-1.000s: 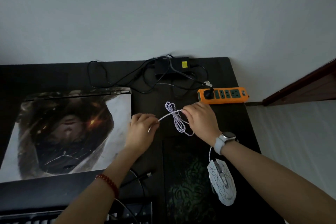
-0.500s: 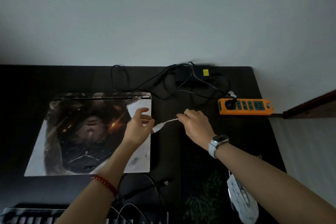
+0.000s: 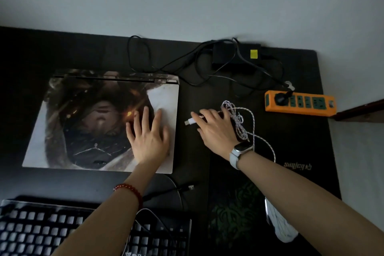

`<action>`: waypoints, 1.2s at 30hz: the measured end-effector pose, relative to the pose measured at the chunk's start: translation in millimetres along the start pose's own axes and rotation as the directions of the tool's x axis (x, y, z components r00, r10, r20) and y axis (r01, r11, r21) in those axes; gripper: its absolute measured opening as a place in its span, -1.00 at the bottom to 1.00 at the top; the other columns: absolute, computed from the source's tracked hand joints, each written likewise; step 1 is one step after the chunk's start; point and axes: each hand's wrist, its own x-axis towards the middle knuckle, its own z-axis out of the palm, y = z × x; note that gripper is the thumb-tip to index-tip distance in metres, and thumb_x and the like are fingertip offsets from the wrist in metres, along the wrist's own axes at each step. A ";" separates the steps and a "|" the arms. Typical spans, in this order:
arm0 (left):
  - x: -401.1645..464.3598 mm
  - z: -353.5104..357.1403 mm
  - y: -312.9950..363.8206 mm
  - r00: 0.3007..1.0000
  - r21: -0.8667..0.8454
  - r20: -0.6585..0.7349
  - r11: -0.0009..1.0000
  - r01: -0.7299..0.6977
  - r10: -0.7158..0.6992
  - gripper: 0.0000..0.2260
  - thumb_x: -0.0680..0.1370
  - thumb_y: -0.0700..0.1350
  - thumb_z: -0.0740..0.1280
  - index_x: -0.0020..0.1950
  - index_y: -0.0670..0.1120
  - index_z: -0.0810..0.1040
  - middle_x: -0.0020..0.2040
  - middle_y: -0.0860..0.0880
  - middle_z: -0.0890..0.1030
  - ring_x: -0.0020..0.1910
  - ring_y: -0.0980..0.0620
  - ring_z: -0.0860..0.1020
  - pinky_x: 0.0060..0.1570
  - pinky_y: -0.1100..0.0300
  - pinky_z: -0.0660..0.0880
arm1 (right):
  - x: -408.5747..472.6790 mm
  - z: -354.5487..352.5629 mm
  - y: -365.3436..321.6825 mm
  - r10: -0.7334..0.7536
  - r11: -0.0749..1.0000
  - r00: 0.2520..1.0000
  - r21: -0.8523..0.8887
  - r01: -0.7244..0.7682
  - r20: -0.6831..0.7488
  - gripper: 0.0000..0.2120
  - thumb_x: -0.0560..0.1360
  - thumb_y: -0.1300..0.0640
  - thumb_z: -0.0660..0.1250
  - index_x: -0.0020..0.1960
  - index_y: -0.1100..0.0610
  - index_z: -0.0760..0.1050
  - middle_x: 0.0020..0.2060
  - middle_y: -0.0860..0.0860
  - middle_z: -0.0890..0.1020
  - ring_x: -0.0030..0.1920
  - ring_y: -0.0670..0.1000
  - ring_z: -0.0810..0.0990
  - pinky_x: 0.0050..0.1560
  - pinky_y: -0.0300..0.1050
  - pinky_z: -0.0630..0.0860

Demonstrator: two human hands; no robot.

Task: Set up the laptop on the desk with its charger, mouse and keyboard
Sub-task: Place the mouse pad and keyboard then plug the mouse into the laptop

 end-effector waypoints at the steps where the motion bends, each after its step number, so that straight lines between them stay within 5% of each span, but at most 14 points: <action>1: 0.3 1.3 0.6 1.000 0.006 -0.010 1.000 0.004 -0.003 -0.53 0.52 0.07 0.06 0.43 0.04 0.27 0.49 -0.13 0.23 0.48 -0.19 0.10 0.42 -0.22 -0.05 | 3.0 2.2 -3.9 -0.019 0.999 1.000 0.029 0.019 -0.002 -0.54 0.52 0.11 0.22 0.41 0.05 0.25 0.26 0.09 0.45 0.26 0.13 0.40 0.32 0.22 0.18; 9: -1.0 8.8 -2.2 0.996 0.033 -0.090 0.999 -0.001 0.004 -0.54 0.51 0.05 0.06 0.41 0.03 0.30 0.46 -0.15 0.28 0.47 -0.20 0.15 0.41 -0.23 0.01 | 9.6 20.5 -24.5 0.034 0.964 0.995 0.264 -0.007 -0.098 -0.79 0.53 0.19 0.23 0.12 0.21 0.52 0.02 0.15 0.53 0.03 0.19 0.48 -0.02 0.07 0.37; 15: -0.9 8.1 -0.3 0.993 0.036 -0.114 0.999 0.008 -0.003 -0.54 0.50 0.03 0.07 0.41 0.02 0.32 0.47 -0.15 0.28 0.47 -0.19 0.15 0.42 -0.22 0.01 | 1.2 28.3 -37.6 0.187 0.901 0.970 0.421 -0.106 -0.158 -0.81 0.48 0.18 0.32 0.06 0.20 0.56 -0.05 0.15 0.56 -0.03 0.18 0.51 -0.06 0.09 0.39; 36: -2.3 11.4 1.4 0.988 0.062 -0.154 0.998 -0.005 0.015 -0.56 0.50 -0.01 0.11 0.39 -0.01 0.35 0.45 -0.17 0.31 0.46 -0.22 0.19 0.40 -0.25 0.06 | 4.0 23.2 -34.1 0.106 0.943 0.977 0.330 -0.038 -0.188 -0.86 0.43 0.23 0.33 -0.04 0.15 0.60 -0.10 0.12 0.59 -0.06 0.18 0.53 -0.06 0.10 0.36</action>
